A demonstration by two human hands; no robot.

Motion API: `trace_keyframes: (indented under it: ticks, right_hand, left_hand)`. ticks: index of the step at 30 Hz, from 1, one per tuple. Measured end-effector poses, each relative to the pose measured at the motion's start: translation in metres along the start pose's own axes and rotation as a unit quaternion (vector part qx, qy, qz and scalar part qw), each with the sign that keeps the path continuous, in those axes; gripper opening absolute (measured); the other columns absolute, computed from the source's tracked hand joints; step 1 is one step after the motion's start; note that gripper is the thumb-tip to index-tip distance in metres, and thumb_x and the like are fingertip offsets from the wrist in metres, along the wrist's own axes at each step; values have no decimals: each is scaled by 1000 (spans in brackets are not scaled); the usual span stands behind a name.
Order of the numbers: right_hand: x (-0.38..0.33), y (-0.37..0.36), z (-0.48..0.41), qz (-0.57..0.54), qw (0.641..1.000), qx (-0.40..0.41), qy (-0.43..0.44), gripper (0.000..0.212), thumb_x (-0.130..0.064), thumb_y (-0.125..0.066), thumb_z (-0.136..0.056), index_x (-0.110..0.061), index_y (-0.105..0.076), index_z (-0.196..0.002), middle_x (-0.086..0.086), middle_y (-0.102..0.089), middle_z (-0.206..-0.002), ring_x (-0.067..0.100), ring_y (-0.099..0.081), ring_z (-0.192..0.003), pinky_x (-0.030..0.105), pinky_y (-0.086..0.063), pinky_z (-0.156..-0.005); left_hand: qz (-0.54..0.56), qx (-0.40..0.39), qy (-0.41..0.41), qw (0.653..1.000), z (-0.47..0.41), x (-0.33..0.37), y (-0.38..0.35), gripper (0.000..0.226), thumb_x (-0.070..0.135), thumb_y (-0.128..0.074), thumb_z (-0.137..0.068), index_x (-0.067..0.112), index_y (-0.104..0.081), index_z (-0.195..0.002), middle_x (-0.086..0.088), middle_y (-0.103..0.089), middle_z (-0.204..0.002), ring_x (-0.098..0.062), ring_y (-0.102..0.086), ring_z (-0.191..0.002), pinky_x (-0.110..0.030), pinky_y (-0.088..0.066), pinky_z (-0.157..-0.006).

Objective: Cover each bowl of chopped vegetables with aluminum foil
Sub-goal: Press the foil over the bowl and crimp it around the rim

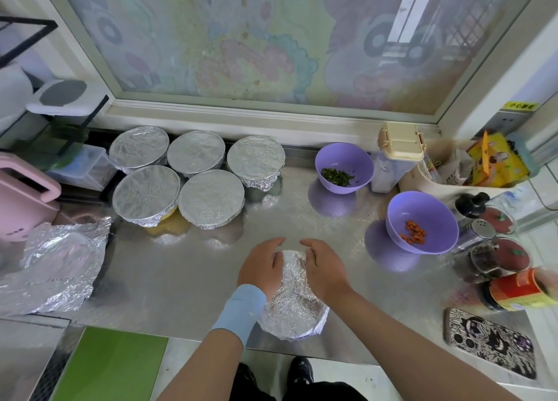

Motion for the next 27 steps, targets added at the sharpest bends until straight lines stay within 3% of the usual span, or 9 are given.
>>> trace_keyframes:
  ticks: [3,7,12,15,17,21,24,26,27]
  right_hand:
    - [9,4,20,-5,997,59,-54,31,-21,-41,-99,-28,-62,-120,-13,-62,-118,11,-57,-107,27,-44,-92]
    - [13,-9,36,-108,982,32,-149,28,-26,-37,-100,-36,-63,-107,-11,-66,-95,13,-59,-89,25,-40,-74]
    - [17,-16,32,-135,972,52,-187,32,-28,-38,-99,-22,-57,-74,-5,-56,-68,18,-51,-67,33,-42,-62]
    - [18,-15,25,-167,968,37,-184,30,-28,-40,-97,-15,-64,-82,-3,-56,-66,15,-48,-61,38,-52,-62]
    - [11,-10,16,-180,971,6,-159,29,-22,-42,-98,-22,-70,-89,-3,-65,-77,13,-54,-66,27,-52,-60]
    - [-10,-4,-12,-138,987,-45,-75,30,-21,-46,-97,-28,-71,-111,-13,-68,-102,12,-62,-95,24,-52,-83]
    - [-18,-4,-22,-49,996,-74,-25,31,-18,-45,-99,-23,-67,-120,-9,-67,-105,12,-62,-92,-3,-37,-68]
    - [-15,-1,-20,-38,995,-85,-25,33,-19,-43,-100,-23,-65,-123,-2,-69,-106,17,-65,-86,1,-43,-64]
    - [-10,-2,-18,-30,995,-88,-23,34,-21,-43,-100,-23,-63,-127,-1,-69,-111,17,-65,-87,10,-51,-73]
  left_hand:
    - [-38,-30,-38,998,2,5,-6,35,27,-40,-100,39,-54,-131,18,-56,-130,-6,-51,-120,-24,-41,-99]
    - [-47,-6,6,999,3,3,-6,30,32,-41,-99,44,-57,-121,26,-57,-122,-4,-56,-110,-22,-42,-91]
    - [-48,-12,42,998,3,4,-6,26,34,-40,-99,42,-59,-116,22,-59,-119,-8,-58,-106,-24,-44,-90]
    - [-29,-3,80,996,1,2,-8,25,37,-41,-98,39,-61,-112,20,-62,-114,-10,-60,-102,-27,-46,-90]
    - [8,17,108,994,2,2,-6,25,34,-42,-97,37,-64,-109,18,-65,-110,-12,-61,-99,-29,-48,-89]
    - [93,87,154,980,1,-3,5,28,22,-41,-97,29,-67,-106,10,-68,-105,-14,-61,-95,-27,-46,-85]
    - [86,94,131,983,4,-9,10,29,19,-41,-99,25,-66,-110,8,-67,-106,-13,-59,-94,-25,-43,-84]
    - [93,92,106,986,11,-11,8,28,18,-42,-99,24,-66,-114,8,-67,-109,-14,-60,-98,-26,-45,-87]
    - [95,93,99,986,14,-13,7,28,18,-43,-100,23,-65,-115,7,-67,-110,-14,-60,-100,-27,-46,-89]
Point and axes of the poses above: each hand's wrist, its own z-axis away from the middle knuckle, its own y-axis out of the back of the hand, x = y × z, the point moved 2 cm from there along -z, towards the middle knuckle
